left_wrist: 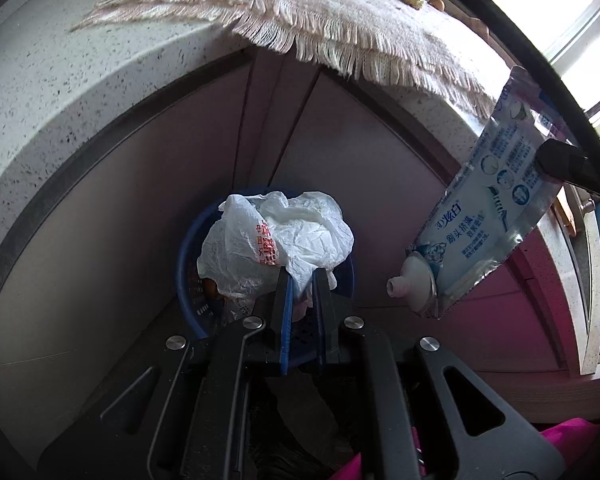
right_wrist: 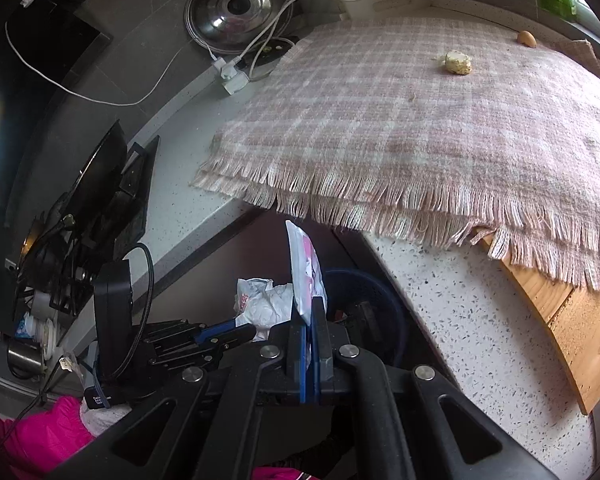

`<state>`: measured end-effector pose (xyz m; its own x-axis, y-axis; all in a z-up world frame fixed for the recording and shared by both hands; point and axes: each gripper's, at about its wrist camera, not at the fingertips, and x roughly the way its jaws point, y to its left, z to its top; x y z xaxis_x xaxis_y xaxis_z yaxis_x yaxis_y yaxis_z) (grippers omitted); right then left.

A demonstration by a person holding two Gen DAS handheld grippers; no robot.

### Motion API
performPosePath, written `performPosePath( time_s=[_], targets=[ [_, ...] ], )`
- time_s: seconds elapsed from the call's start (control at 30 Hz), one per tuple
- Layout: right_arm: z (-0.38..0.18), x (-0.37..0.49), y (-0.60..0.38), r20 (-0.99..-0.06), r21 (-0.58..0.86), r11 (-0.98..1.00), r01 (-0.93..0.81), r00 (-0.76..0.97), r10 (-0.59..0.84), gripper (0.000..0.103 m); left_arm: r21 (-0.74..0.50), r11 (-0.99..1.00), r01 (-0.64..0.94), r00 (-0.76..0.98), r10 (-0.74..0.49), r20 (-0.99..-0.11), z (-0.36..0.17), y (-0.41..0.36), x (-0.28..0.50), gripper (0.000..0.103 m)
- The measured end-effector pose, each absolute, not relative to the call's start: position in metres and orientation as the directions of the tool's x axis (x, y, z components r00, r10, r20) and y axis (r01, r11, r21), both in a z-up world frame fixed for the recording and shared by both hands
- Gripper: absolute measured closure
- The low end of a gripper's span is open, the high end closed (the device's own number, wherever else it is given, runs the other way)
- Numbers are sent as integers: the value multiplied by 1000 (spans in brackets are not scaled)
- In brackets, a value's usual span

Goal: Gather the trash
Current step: 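Carry the white bag and tube with both tools over the wastebasket, then open the left tool over the basket while the right tool releases the tube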

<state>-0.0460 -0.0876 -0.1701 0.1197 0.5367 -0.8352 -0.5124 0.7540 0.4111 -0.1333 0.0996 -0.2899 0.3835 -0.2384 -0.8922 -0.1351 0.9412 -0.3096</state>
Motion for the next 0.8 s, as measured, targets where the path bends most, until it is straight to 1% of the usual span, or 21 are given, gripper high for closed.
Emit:
performPosePath(
  time_s=[0.43,0.73,0.8],
  targets=[
    [-213,-64,-64,-890,324,767,-554,97,446,103,-279,952,-123,313,-229,-922,-338,102,-128,96],
    [-236,-70,-58,-913,283,777,-562,90,398,103,-250,961,-118,284,-208,-936,-352,89,-108,96],
    [-239,-69,-56,-915,282,779,-560,86,393,103,-248,961,-119,285,-206,-936,-353,87,-114,96]
  ],
)
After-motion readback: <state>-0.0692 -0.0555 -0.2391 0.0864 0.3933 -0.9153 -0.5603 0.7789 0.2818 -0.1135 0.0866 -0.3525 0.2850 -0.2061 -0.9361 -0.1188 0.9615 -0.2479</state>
